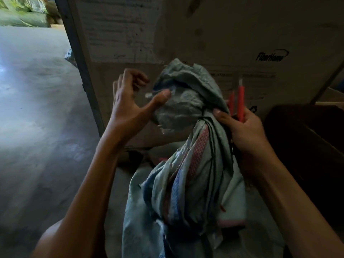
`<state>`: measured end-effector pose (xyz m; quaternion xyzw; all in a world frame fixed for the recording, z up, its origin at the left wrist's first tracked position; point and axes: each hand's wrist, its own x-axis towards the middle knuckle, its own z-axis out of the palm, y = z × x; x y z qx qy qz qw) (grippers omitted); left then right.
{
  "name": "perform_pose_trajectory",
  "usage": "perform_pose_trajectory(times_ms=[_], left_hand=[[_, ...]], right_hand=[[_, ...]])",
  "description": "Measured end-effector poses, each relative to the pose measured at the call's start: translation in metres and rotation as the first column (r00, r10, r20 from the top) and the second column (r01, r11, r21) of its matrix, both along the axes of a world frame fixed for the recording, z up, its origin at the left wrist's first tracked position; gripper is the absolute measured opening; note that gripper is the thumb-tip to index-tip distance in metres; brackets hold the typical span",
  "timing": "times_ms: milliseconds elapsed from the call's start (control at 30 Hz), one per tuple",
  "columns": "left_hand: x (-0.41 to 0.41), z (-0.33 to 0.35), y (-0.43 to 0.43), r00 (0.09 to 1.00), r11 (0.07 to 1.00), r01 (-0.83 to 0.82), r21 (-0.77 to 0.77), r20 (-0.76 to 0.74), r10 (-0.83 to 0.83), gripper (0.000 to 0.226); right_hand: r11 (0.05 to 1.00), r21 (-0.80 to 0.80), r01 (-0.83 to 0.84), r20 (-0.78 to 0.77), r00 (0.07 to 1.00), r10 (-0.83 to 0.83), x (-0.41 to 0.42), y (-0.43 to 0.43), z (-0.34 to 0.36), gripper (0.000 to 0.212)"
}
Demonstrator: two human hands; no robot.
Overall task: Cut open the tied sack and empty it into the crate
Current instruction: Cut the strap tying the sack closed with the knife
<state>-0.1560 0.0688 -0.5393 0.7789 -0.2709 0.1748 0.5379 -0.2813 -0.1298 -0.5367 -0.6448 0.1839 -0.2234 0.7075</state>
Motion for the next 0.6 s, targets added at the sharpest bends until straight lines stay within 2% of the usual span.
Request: perform_pose_trajectory(times_ms=[33,67,133,167,233,267,300,367,400,433,500,600], left_hand=[[-0.007,0.006,-0.005,0.996,0.998,-0.025,0.066,0.084,0.019,0.06],[-0.015,0.01,-0.012,0.996,0.989,0.007,0.148,0.085,-0.02,0.06],[-0.029,0.011,-0.032,0.997,0.963,0.078,0.258,-0.033,-0.072,0.059],[-0.03,0.005,-0.04,0.995,0.966,0.071,0.25,-0.079,-0.053,0.054],[-0.027,-0.006,-0.049,0.988,0.991,0.058,0.124,-0.153,-0.039,0.038],[-0.025,-0.009,-0.048,0.98,0.996,0.068,0.062,-0.191,-0.055,0.032],[-0.022,-0.011,-0.046,0.978,0.996,0.072,0.046,-0.202,-0.061,0.029],[-0.017,-0.01,-0.039,0.982,0.991,0.08,0.106,-0.181,-0.06,0.027],[-0.015,-0.009,-0.036,0.98,0.987,0.098,0.131,-0.186,-0.072,0.026],[-0.013,-0.008,-0.032,0.974,0.984,0.123,0.131,-0.208,-0.094,0.025],[-0.013,-0.005,-0.027,0.957,0.986,0.139,0.09,-0.268,-0.11,0.025],[-0.019,-0.004,-0.028,0.963,0.992,0.008,0.13,-0.27,0.027,0.035]], right_hand=[[0.999,-0.017,0.03,0.006,1.0,-0.03,0.0,-0.003,-0.001,0.042],[0.999,-0.018,0.03,0.013,0.999,-0.03,0.001,-0.004,-0.002,0.042],[1.0,-0.003,-0.023,0.034,0.999,0.023,0.0,0.002,-0.004,0.039],[0.998,0.006,-0.059,0.051,0.997,0.059,0.0,0.005,-0.005,0.036],[0.996,-0.026,-0.081,0.058,0.995,0.083,0.0,0.012,-0.006,0.026],[0.992,-0.123,-0.033,0.047,0.998,0.039,0.001,0.013,-0.007,0.021],[0.956,-0.289,0.048,0.038,0.999,-0.039,0.001,0.011,-0.008,0.016],[0.773,-0.606,0.189,0.058,0.979,-0.194,0.001,0.005,-0.008,0.016],[0.715,-0.662,0.225,0.079,0.97,-0.232,0.0,0.003,-0.006,0.019],[0.711,-0.663,0.234,0.088,0.968,-0.237,-0.002,0.002,-0.004,0.021],[0.762,-0.611,0.214,0.078,0.974,-0.211,-0.005,0.002,-0.004,0.023],[0.877,-0.47,0.095,0.06,0.995,-0.076,-0.009,0.014,-0.002,0.02]])
